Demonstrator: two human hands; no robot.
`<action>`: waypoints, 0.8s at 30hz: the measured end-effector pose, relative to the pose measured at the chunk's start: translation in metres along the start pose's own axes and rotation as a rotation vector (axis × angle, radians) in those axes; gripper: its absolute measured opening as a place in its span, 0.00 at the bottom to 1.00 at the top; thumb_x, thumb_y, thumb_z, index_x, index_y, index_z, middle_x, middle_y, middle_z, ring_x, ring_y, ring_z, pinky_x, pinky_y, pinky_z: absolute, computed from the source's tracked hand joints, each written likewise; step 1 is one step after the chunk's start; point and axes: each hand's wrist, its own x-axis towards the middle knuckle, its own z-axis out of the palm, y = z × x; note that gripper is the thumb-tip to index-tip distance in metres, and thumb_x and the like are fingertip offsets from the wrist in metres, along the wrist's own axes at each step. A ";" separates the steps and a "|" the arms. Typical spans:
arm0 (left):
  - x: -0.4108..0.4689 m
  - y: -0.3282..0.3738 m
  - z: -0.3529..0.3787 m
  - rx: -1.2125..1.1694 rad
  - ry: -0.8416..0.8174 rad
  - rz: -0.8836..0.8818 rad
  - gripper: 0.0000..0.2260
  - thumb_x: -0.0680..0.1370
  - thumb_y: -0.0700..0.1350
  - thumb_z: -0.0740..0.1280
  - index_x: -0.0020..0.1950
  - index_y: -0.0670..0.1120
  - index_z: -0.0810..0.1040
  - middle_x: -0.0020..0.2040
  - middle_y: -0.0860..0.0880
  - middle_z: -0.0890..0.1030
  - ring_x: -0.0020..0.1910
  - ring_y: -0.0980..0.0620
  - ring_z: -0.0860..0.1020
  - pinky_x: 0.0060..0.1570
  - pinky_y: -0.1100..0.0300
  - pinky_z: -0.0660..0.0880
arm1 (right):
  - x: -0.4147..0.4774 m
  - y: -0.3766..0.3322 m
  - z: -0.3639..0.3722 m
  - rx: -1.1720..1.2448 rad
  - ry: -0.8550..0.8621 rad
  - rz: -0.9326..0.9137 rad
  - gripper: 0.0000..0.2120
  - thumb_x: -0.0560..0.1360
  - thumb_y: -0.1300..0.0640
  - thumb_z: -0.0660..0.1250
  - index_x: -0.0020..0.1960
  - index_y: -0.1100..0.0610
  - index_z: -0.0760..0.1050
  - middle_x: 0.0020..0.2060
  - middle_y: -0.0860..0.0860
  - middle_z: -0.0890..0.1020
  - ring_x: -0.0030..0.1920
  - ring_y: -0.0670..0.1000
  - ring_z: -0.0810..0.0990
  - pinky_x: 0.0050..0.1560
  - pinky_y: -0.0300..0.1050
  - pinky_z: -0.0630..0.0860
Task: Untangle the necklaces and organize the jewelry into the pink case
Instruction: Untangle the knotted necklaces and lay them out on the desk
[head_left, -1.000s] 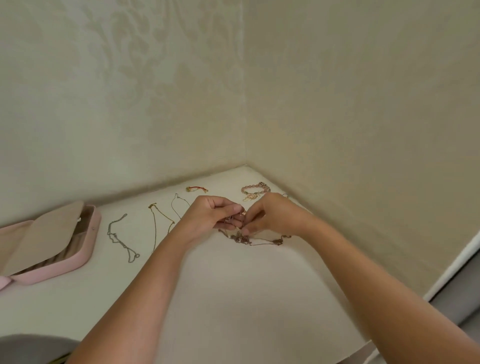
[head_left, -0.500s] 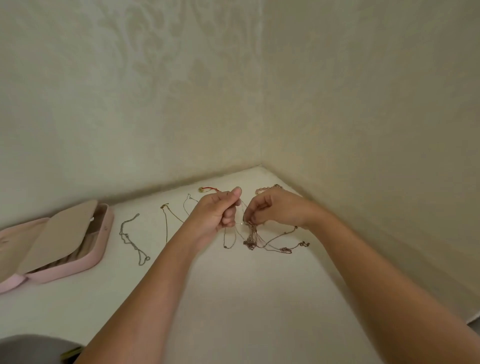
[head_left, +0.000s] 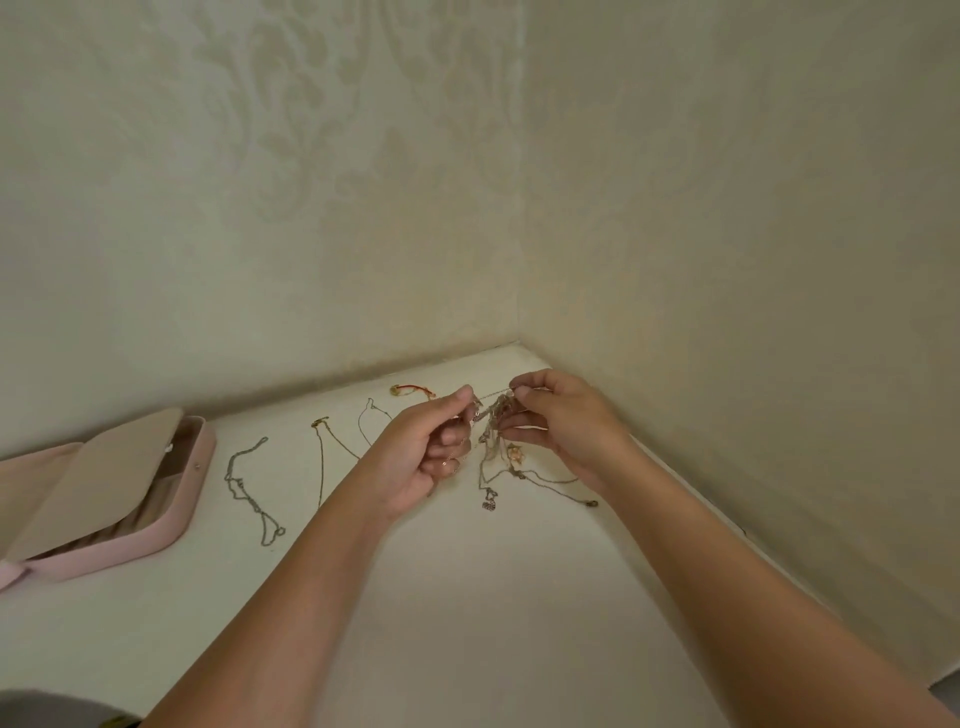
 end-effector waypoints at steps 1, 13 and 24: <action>0.000 0.000 0.001 0.037 0.006 0.005 0.12 0.70 0.52 0.67 0.36 0.47 0.68 0.27 0.54 0.64 0.23 0.60 0.58 0.20 0.70 0.53 | -0.001 0.000 0.003 -0.009 0.015 -0.018 0.08 0.81 0.66 0.56 0.47 0.58 0.71 0.36 0.55 0.78 0.31 0.47 0.81 0.40 0.40 0.81; -0.004 0.004 0.001 0.185 0.190 0.129 0.16 0.74 0.39 0.71 0.44 0.49 0.63 0.49 0.46 0.85 0.25 0.56 0.56 0.24 0.67 0.56 | -0.007 -0.013 -0.003 -0.519 0.013 -0.291 0.06 0.78 0.60 0.65 0.42 0.54 0.75 0.21 0.44 0.68 0.24 0.45 0.67 0.33 0.40 0.68; 0.001 0.003 -0.006 0.210 0.197 0.108 0.07 0.76 0.42 0.70 0.43 0.46 0.71 0.39 0.49 0.83 0.24 0.58 0.58 0.22 0.68 0.56 | -0.018 -0.022 -0.007 -0.712 -0.033 -0.293 0.05 0.80 0.57 0.61 0.46 0.56 0.73 0.16 0.44 0.68 0.18 0.43 0.65 0.22 0.31 0.61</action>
